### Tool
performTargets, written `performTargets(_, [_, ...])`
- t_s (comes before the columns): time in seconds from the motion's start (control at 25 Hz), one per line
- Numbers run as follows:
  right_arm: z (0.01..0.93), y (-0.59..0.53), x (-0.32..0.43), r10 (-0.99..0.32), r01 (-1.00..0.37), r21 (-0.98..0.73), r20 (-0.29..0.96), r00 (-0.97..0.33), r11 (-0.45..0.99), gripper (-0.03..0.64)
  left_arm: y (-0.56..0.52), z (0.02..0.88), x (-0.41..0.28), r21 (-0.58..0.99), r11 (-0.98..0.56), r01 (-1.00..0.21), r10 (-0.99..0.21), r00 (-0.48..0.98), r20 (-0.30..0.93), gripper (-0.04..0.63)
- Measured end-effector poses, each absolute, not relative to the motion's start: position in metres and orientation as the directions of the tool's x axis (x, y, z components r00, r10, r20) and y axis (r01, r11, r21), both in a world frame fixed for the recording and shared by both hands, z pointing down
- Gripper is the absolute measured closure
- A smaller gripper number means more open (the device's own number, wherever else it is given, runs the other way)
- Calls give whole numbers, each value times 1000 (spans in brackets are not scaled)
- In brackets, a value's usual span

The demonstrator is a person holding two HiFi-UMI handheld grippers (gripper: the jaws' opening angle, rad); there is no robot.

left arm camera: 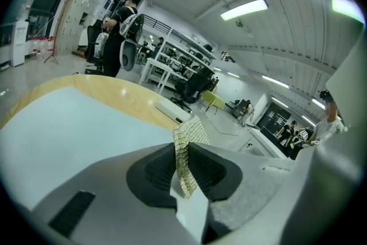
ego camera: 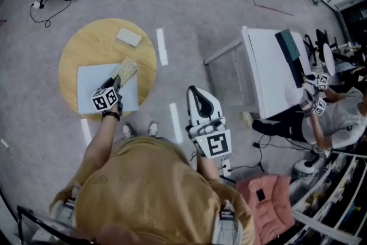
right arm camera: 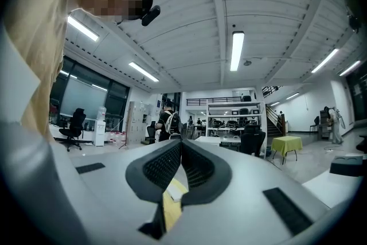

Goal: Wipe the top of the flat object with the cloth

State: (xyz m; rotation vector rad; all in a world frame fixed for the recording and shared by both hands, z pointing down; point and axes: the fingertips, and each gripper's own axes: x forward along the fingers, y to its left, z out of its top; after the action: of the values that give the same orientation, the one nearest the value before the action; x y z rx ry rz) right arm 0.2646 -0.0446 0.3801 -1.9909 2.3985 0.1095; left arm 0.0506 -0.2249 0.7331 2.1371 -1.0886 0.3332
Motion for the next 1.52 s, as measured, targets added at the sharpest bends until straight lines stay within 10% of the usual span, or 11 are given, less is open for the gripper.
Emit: performTargets(1.52, [368,-64,186,-980,-982,50,-72,-183,180,615,-280,723,-171,422,-182,-888,-743,405,533,534])
